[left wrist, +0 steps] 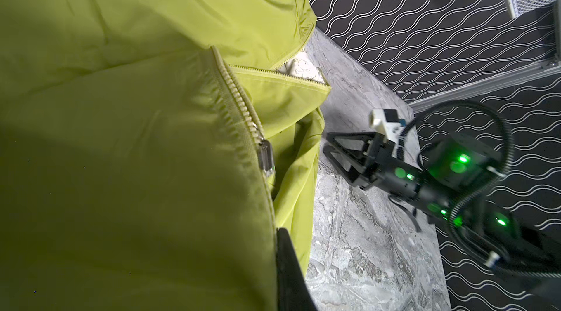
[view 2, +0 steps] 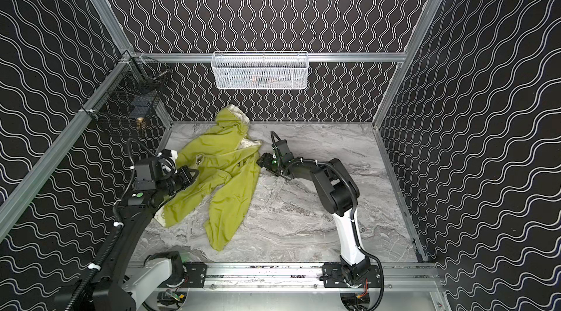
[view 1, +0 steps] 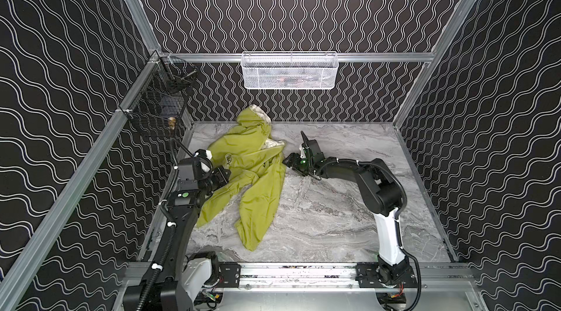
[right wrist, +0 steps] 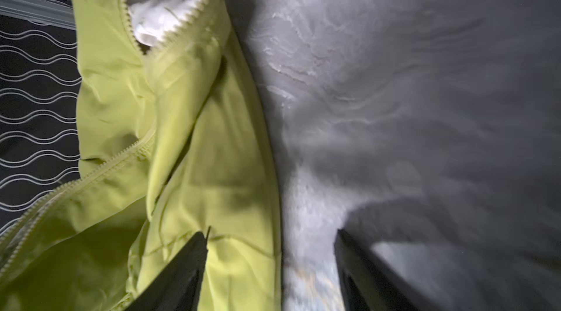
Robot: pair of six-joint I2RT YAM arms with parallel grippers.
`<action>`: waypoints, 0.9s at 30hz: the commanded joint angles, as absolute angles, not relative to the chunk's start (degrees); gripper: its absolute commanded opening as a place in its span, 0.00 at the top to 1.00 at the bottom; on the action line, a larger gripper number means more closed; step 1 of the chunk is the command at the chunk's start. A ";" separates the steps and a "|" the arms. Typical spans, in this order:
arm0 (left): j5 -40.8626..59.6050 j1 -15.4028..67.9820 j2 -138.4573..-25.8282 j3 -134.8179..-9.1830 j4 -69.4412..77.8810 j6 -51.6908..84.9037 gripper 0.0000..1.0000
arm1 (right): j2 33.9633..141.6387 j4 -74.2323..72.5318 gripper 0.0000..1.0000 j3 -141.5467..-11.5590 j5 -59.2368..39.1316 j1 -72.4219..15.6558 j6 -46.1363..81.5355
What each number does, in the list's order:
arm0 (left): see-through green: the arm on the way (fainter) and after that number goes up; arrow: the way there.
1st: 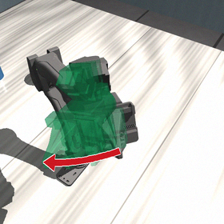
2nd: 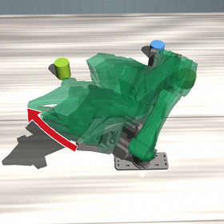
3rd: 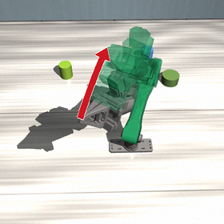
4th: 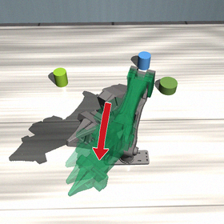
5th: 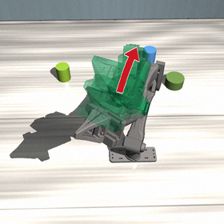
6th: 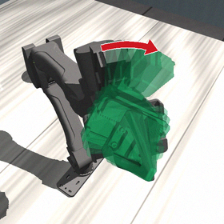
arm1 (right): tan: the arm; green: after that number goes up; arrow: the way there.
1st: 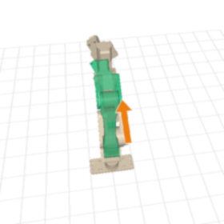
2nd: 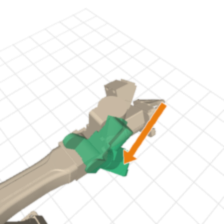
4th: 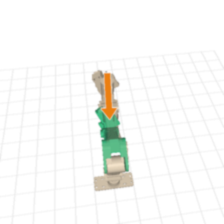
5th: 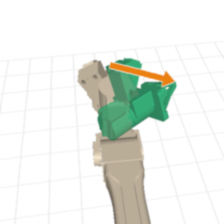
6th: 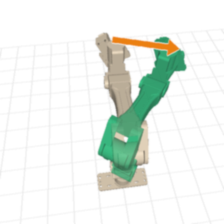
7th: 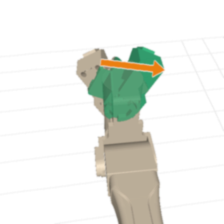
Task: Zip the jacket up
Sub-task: 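Release the jacket and draw back the right gripper while the left holds the hem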
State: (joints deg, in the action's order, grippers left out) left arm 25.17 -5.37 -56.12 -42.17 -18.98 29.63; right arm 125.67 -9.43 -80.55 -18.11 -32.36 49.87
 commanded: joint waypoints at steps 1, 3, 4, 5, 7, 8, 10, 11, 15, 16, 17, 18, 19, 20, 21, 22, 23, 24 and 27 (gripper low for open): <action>26.19 -5.53 -55.72 -41.98 -19.22 28.47 1.00 | 128.76 -13.00 0.30 -82.90 -20.77 -32.18 53.50; 26.23 -5.47 -55.64 -41.84 -19.32 28.37 1.00 | 130.74 -14.02 0.30 -84.83 -21.28 -32.17 54.97; 26.27 -5.45 -55.53 -41.75 -19.32 28.37 1.00 | 131.88 -14.21 0.31 -86.35 -21.52 -32.27 55.74; 26.28 -5.45 -55.55 -41.41 -19.20 28.47 1.00 | 133.02 -14.32 0.32 -87.65 -21.83 -32.19 56.36; 26.27 -5.53 -55.46 -41.11 -19.02 28.57 1.00 | 135.27 -15.20 0.40 -89.48 -22.53 -32.21 57.80; 26.35 -5.50 -55.55 -40.97 -18.96 28.58 1.00 | 136.05 -15.76 0.47 -90.01 -22.59 -32.10 58.41; 26.20 -5.53 -55.55 -40.99 -19.11 28.43 1.00 | 136.36 -17.62 0.69 -89.60 -22.33 -31.79 60.00; 26.10 -5.50 -55.55 -40.96 -19.24 28.31 1.00 | 135.92 -19.32 0.81 -88.33 -22.09 -31.47 60.95; 26.34 -5.50 -55.88 -41.00 -19.29 27.69 1.00 | 130.59 -25.09 1.00 -79.82 -19.24 -30.03 62.50; 26.48 -5.50 -56.06 -41.06 -19.29 27.47 1.00 | 128.67 -25.62 1.00 -77.19 -18.01 -29.61 62.01; 26.79 -5.46 -56.31 -41.08 -19.10 27.31 1.00 | 126.67 -26.39 1.00 -74.49 -16.78 -29.31 61.72; 27.11 -5.53 -56.62 -40.97 -18.72 27.18 1.00 | 124.98 -27.30 1.00 -72.13 -15.81 -28.91 61.73; 27.40 -5.47 -57.06 -40.98 -18.27 27.08 1.00 | 123.05 -28.79 1.00 -69.02 -14.88 -28.44 62.02; 27.97 -5.45 -57.65 -40.88 -17.56 27.04 1.00 | 121.15 -30.50 1.00 -66.00 -14.11 -27.86 62.52; 29.05 -5.53 -58.16 -40.66 -16.69 27.15 1.00 | 119.56 -31.88 1.00 -63.14 -13.49 -27.41 63.05; 29.95 -5.37 -58.90 -40.56 -15.67 27.33 1.00 | 117.68 -33.13 1.00 -60.68 -12.69 -26.94 63.59; 30.87 -5.36 -59.62 -40.37 -14.64 27.49 1.00 | 115.66 -33.84 1.00 -57.85 -11.56 -26.49 64.01; 31.88 -5.34 -60.22 -40.19 -13.70 27.59 1.00 | 113.97 -34.41 1.00 -54.79 -10.55 -26.15 64.28; 34.83 -4.44 -62.89 -40.47 -11.21 27.44 1.00 | 107.61 -34.44 1.00 -47.30 -6.51 -25.41 64.99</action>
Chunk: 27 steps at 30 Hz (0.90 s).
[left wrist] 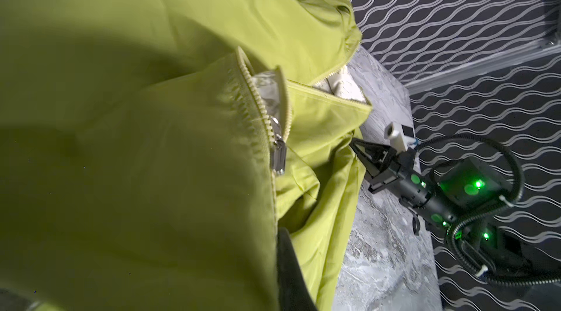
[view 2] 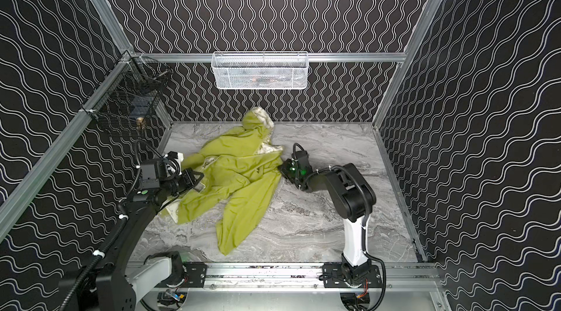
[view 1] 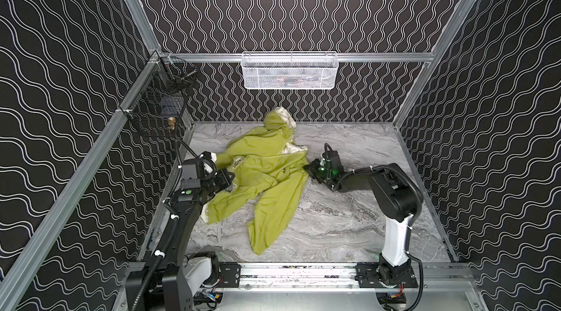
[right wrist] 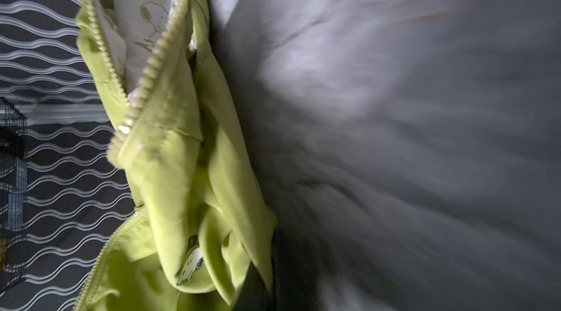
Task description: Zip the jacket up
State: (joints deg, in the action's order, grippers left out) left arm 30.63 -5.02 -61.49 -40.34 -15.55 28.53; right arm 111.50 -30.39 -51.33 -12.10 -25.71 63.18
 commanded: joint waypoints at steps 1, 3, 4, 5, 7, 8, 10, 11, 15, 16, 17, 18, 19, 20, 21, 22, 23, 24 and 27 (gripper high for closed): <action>35.81 -3.68 -64.14 -41.00 -10.75 27.34 1.00 | 105.08 -34.30 1.00 -44.75 -5.06 -25.37 65.06; 36.28 -1.35 -66.39 -42.17 -10.09 27.11 1.00 | 100.63 -32.21 1.00 -40.59 -1.64 -25.32 65.57; 35.37 0.82 -67.42 -43.01 -10.38 26.82 1.00 | 98.18 -30.42 1.00 -38.61 0.27 -25.36 65.87; 34.50 2.61 -68.05 -43.62 -10.38 26.72 1.00 | 96.03 -28.77 1.00 -36.84 1.74 -25.40 66.04; 32.97 6.47 -69.32 -44.63 -9.31 26.88 1.00 | 90.90 -23.79 1.00 -33.63 5.53 -25.36 66.82; 32.25 8.06 -69.89 -44.96 -8.75 27.13 1.00 | 88.31 -21.18 1.00 -32.48 7.30 -25.40 67.21; 30.92 10.81 -71.18 -45.59 -7.39 27.86 1.00 | 82.97 -14.93 1.00 -30.06 11.11 -25.36 68.50; 30.69 11.65 -71.87 -45.74 -6.74 28.31 1.00 | 80.90 -12.70 1.00 -28.96 12.49 -25.33 68.99; 29.65 14.70 -74.46 -46.64 -4.79 29.17 1.00 | 75.76 -6.00 1.00 -26.47 14.56 -23.59 68.56; 29.28 15.39 -74.91 -46.90 -4.66 29.20 1.00 | 75.42 -4.98 1.00 -26.45 13.82 -23.26 67.15; 29.15 15.66 -75.20 -47.06 -4.58 29.28 1.00 | 75.31 -3.70 1.00 -26.48 13.37 -23.07 66.26; 29.09 15.90 -75.40 -47.26 -4.62 29.33 1.00 | 75.32 -2.60 0.95 -26.70 12.59 -22.74 65.14; 28.99 15.98 -75.47 -47.37 -4.88 29.35 1.00 | 75.42 -2.01 0.88 -26.76 11.29 -22.36 63.51; 28.74 15.96 -75.37 -47.65 -5.41 29.15 1.00 | 75.37 -1.53 0.79 -26.78 10.21 -22.11 62.09; 28.36 15.98 -75.18 -47.98 -6.21 28.69 1.00 | 75.11 -0.29 0.65 -27.10 9.33 -21.98 60.69; 27.89 15.97 -74.94 -48.28 -7.06 28.24 1.00 | 74.73 1.18 0.54 -27.33 8.79 -21.90 59.50; 27.57 15.99 -74.82 -48.60 -7.85 27.89 1.00 | 74.06 2.49 0.46 -27.55 8.50 -21.89 58.28; 27.06 15.93 -74.64 -49.07 -8.75 27.44 1.00 | 73.04 4.34 0.39 -27.84 8.42 -21.88 56.91; 25.83 15.99 -74.31 -49.79 -10.57 26.69 1.00 | 68.67 10.88 0.24 -28.46 10.02 -21.89 54.52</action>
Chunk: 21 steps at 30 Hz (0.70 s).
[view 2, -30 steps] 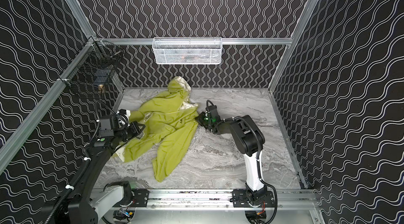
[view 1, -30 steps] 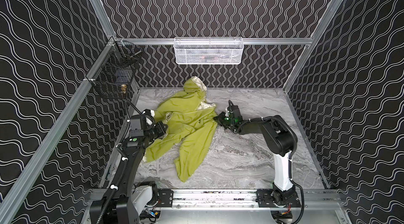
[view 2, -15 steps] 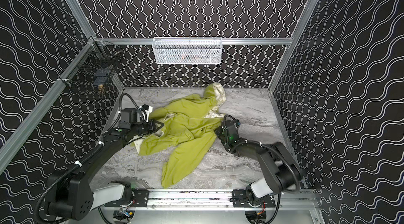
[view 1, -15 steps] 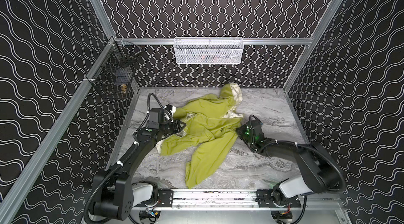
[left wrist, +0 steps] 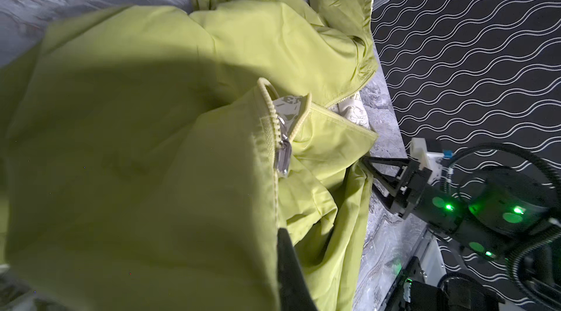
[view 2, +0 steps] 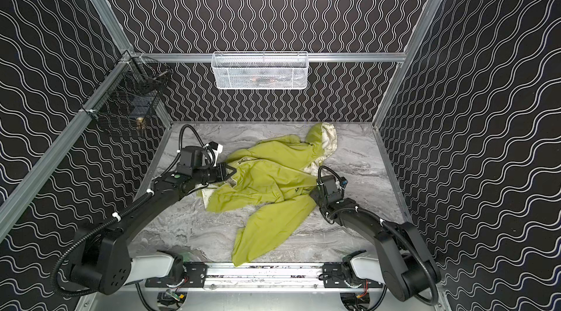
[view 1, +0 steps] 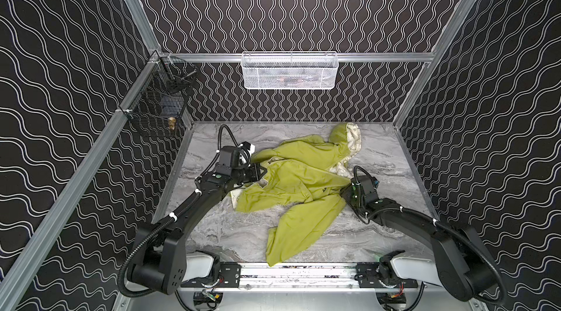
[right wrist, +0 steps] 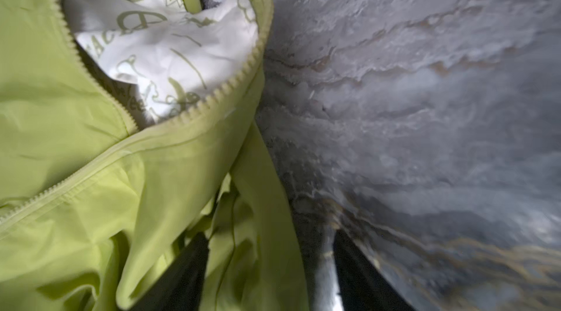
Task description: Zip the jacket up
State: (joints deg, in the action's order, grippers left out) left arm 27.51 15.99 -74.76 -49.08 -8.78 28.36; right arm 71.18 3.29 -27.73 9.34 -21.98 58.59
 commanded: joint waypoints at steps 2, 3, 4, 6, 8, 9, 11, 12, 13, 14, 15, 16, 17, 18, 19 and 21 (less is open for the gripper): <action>25.18 15.92 -74.24 -49.97 -10.81 26.70 1.00 | 64.85 14.61 0.20 -28.91 10.55 -21.88 52.61; 24.93 15.88 -74.32 -50.09 -10.81 26.72 1.00 | 62.78 16.30 0.19 -29.35 10.52 -21.96 51.14; 24.71 15.88 -74.48 -50.26 -10.81 26.80 1.00 | 60.71 17.75 0.18 -29.94 9.54 -22.02 49.58; 24.44 15.91 -74.96 -50.80 -11.09 26.45 1.00 | 57.66 18.78 0.21 -30.64 5.91 -22.56 46.73; 24.17 15.84 -75.56 -51.40 -10.93 26.45 1.00 | 56.64 20.40 0.25 -32.11 1.61 -24.26 45.16; 24.25 15.90 -75.84 -51.58 -10.77 26.44 1.00 | 56.92 21.22 0.27 -33.24 -0.04 -27.26 45.03; 24.17 15.91 -76.37 -52.18 -10.88 26.13 1.00 | 58.95 22.72 0.27 -36.01 -1.13 -34.47 45.80; 24.08 15.86 -76.55 -52.53 -11.14 26.02 1.00 | 60.92 23.02 0.27 -37.41 -1.14 -39.32 46.64; 23.99 15.90 -76.66 -52.79 -11.29 25.90 1.00 | 63.54 23.05 0.27 -39.19 -1.73 -43.70 47.51; 23.90 15.90 -76.61 -52.92 -11.38 25.78 1.00 | 66.05 23.03 0.26 -40.64 -2.27 -47.54 48.16; 23.82 15.90 -76.61 -53.08 -11.43 25.91 1.00 | 69.18 23.22 0.26 -42.81 -2.49 -51.50 48.65; 23.90 15.91 -76.55 -53.30 -11.47 25.93 1.00 | 72.18 23.58 0.24 -44.92 -2.03 -55.70 48.86; 24.04 15.84 -76.56 -53.51 -11.68 25.81 1.00 | 74.43 23.83 0.22 -46.86 -0.98 -58.70 48.91; 24.25 15.89 -76.71 -53.83 -12.07 25.62 1.00 | 77.25 24.46 0.21 -49.50 0.02 -61.98 49.02; 24.49 15.84 -76.82 -54.11 -12.50 25.51 1.00 | 79.68 25.06 0.19 -51.67 1.05 -64.84 49.28; 24.91 15.78 -77.06 -54.55 -13.34 25.08 1.00 | 83.31 25.02 0.16 -54.75 1.55 -68.45 49.63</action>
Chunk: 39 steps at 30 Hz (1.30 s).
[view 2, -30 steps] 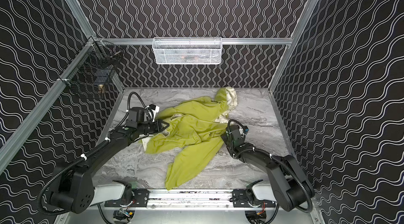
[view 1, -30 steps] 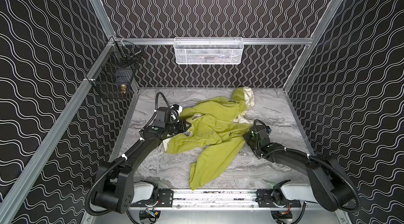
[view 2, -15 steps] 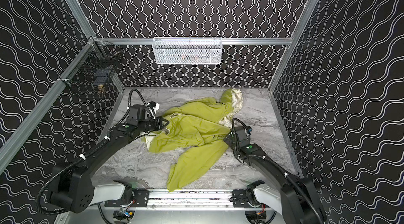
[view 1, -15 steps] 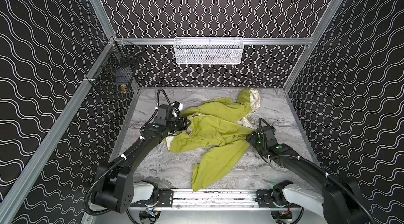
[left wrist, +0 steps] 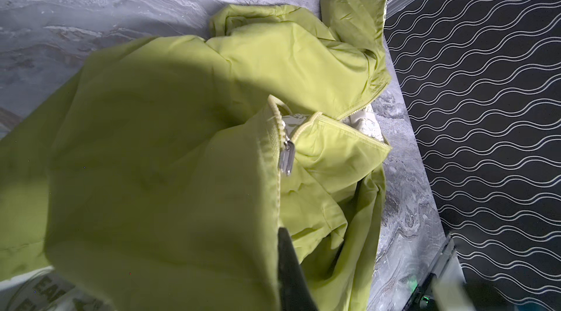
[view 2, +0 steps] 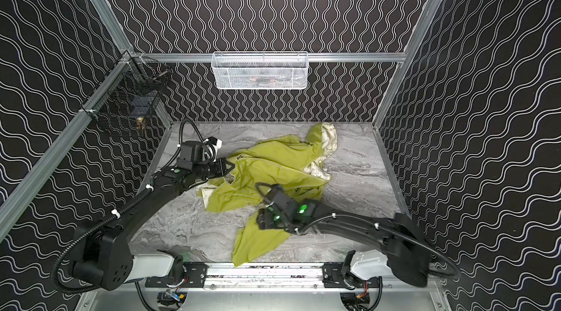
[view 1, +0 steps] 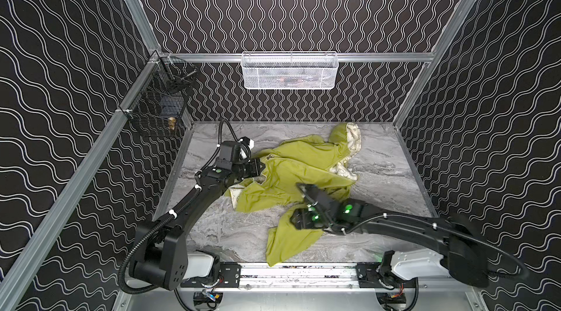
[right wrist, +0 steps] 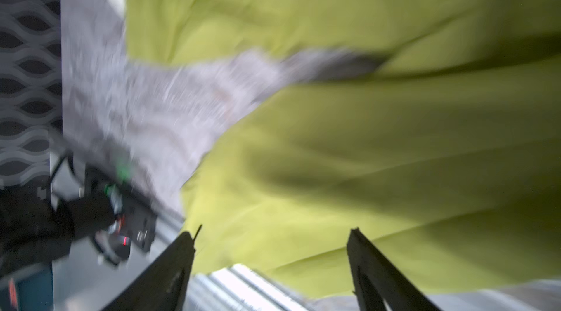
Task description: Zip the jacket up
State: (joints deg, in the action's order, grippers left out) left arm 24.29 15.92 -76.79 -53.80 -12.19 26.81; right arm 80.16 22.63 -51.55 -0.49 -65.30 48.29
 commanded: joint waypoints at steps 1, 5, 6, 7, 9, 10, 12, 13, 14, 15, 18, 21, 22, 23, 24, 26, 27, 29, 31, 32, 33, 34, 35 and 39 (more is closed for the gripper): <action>24.97 15.78 -77.03 -54.66 -13.70 24.91 1.00 | 85.24 24.51 0.15 -56.10 1.44 -70.00 49.66; 25.68 15.41 -76.99 -54.92 -14.11 24.70 1.00 | 91.75 23.37 0.13 -60.08 1.62 -73.22 50.08; 25.90 15.33 -77.16 -55.01 -14.12 24.70 1.00 | 93.01 22.60 0.13 -60.12 1.09 -73.30 50.25; 26.10 15.25 -77.15 -55.02 -14.09 24.78 1.00 | 93.95 21.15 0.14 -59.76 0.35 -73.29 50.28; 26.50 14.97 -77.08 -54.86 -13.81 25.11 1.00 | 95.19 19.47 0.16 -59.20 0.25 -73.14 50.54; 26.63 14.84 -76.96 -54.78 -13.67 25.29 1.00 | 95.75 19.05 0.19 -59.07 0.59 -73.13 50.54; 26.81 14.63 -76.82 -54.59 -13.47 25.49 1.00 | 96.74 18.17 0.28 -58.76 0.56 -72.80 50.49; 26.96 14.54 -76.74 -54.48 -13.32 25.57 1.00 | 97.15 17.03 0.34 -58.25 0.01 -72.42 50.36; 27.14 14.44 -76.80 -54.43 -13.28 25.66 1.00 | 97.45 15.95 0.40 -57.78 -0.73 -72.04 50.27; 27.24 14.33 -76.85 -54.38 -13.25 25.79 1.00 | 97.60 14.53 0.49 -57.48 -1.51 -71.38 50.34; 27.64 14.10 -76.73 -54.43 -13.02 26.07 1.00 | 96.50 9.85 0.79 -54.33 -3.50 -68.95 50.84; 27.85 14.06 -76.80 -54.66 -12.96 26.19 1.00 | 94.69 2.95 0.93 -52.59 -6.65 -66.10 50.65; 27.96 14.06 -76.91 -54.84 -13.14 26.07 1.00 | 94.40 0.57 0.97 -52.54 -8.04 -64.99 50.46; 27.95 13.99 -77.08 -55.01 -13.26 26.09 1.00 | 94.31 -1.34 1.00 -52.65 -9.14 -64.20 50.37; 28.14 14.04 -77.17 -55.27 -13.27 26.27 1.00 | 94.46 -3.53 1.00 -53.19 -10.79 -63.00 50.19; 28.23 14.06 -77.14 -55.86 -13.42 26.37 1.00 | 95.45 -7.70 1.00 -55.08 -14.26 -61.13 50.02; 28.19 14.05 -77.04 -56.29 -13.62 26.41 1.00 | 96.27 -10.17 1.00 -56.36 -16.10 -60.26 50.30; 28.04 14.02 -76.90 -57.64 -14.47 26.24 1.00 | 98.43 -15.36 1.00 -59.60 -20.12 -59.13 51.09; 27.86 14.06 -76.96 -59.17 -15.65 25.76 1.00 | 100.95 -21.40 1.00 -62.34 -23.88 -58.33 52.82; 27.73 14.06 -76.88 -60.07 -16.26 25.60 1.00 | 102.22 -25.30 1.00 -63.48 -25.31 -58.06 54.20; 27.39 13.97 -76.82 -60.68 -16.72 25.54 1.00 | 103.60 -28.98 1.00 -64.41 -26.18 -57.77 55.59; 27.17 13.97 -76.77 -61.21 -16.96 25.49 1.00 | 104.80 -31.82 1.00 -65.06 -26.44 -57.62 56.73; 26.95 13.77 -76.69 -61.61 -17.20 25.48 1.00 | 106.31 -34.95 1.00 -65.77 -26.41 -57.53 57.64; 26.06 13.20 -77.29 -62.62 -17.84 25.35 1.00 | 112.61 -40.91 1.00 -66.82 -22.45 -57.22 60.63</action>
